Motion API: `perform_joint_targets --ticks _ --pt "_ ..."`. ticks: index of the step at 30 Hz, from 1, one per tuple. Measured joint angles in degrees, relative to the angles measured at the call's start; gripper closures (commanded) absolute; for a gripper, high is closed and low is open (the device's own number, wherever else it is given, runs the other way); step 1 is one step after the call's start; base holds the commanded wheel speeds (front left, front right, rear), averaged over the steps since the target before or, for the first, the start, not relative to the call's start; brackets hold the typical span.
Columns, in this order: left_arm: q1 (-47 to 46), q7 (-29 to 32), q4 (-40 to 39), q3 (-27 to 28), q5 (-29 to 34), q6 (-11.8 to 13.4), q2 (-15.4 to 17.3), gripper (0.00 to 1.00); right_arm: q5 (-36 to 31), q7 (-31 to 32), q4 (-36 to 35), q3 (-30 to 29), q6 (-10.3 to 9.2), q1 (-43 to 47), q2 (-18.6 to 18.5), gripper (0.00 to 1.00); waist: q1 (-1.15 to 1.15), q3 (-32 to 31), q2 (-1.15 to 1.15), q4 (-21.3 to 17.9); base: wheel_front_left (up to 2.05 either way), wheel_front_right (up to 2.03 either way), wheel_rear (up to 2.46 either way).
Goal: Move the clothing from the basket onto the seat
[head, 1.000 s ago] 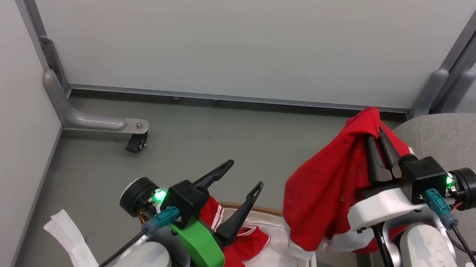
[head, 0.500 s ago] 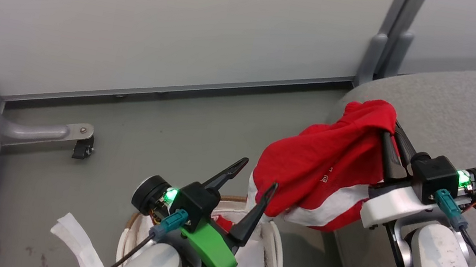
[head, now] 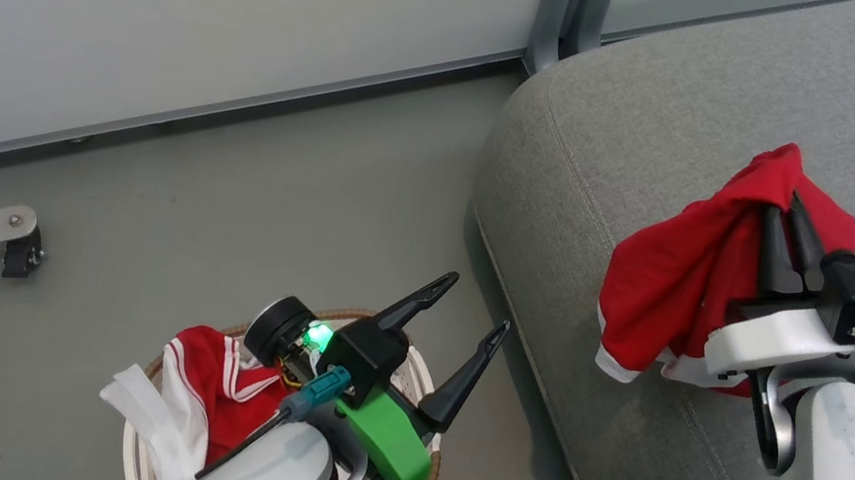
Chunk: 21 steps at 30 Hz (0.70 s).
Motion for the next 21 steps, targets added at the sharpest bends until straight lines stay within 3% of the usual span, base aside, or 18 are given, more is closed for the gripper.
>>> perform_joint_targets --ticks 7,21 --pt "-2.66 0.0 0.04 -1.55 0.01 0.0 1.48 0.0 -0.86 0.0 0.97 -6.35 0.0 -6.05 -0.04 1.0 0.0 4.75 0.0 -1.1 0.0 0.0 0.0" --pt "-11.24 0.0 -3.25 -0.34 2.91 -0.01 5.84 0.0 -4.53 -0.01 6.89 -22.62 0.0 -33.51 -7.14 1.0 0.01 19.03 0.0 1.31 0.0 0.0 0.0"
